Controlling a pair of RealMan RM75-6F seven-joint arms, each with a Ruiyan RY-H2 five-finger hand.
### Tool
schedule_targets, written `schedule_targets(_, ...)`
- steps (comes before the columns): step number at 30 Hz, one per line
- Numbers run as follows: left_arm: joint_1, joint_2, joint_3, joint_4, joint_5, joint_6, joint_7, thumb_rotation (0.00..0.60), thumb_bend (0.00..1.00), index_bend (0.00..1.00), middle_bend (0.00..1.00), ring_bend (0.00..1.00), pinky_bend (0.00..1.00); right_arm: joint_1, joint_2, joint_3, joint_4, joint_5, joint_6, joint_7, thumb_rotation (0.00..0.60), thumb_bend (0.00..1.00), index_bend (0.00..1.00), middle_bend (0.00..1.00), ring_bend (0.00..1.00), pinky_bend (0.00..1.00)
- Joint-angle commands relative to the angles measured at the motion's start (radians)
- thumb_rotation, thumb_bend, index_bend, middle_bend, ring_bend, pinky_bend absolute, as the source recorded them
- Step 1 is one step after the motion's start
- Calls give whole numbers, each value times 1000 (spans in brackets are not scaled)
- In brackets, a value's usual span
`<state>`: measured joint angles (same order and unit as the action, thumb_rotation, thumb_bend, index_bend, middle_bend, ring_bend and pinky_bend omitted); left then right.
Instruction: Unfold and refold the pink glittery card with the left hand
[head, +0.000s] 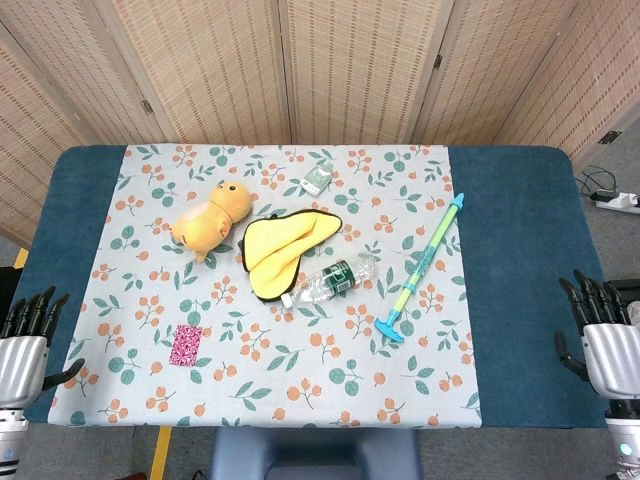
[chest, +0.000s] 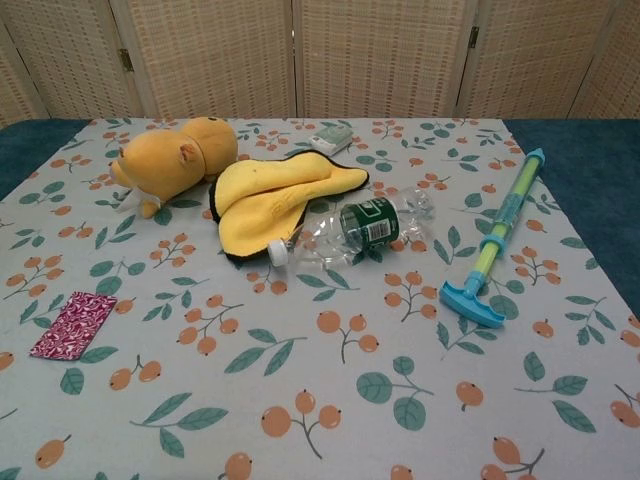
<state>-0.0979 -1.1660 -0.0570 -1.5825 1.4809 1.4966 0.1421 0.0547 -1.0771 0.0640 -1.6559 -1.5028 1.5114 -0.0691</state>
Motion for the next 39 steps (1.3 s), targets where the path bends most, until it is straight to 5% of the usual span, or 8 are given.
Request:
schedule_targets(1, -5, -6, -4, 6, 1, -2, -6, 600, 216, 103, 1, 0, 0, 0, 4, 0, -5, 1, -2, 2, 600, 520, 0, 0, 0, 0)
schedule_targets(21, -61, -20, 1, 29, 52, -54, -52, 600, 211, 148, 14, 0, 0, -4, 36, 5, -34, 6, -2, 13, 600, 520, 0, 0, 0, 0)
schedule_targets(39, -220, 6, 52, -10, 87, -330, -160, 596, 216, 269, 14, 0, 0, -10, 37, 6, -29, -3, 11, 32, 600, 520, 0, 0, 0, 0)
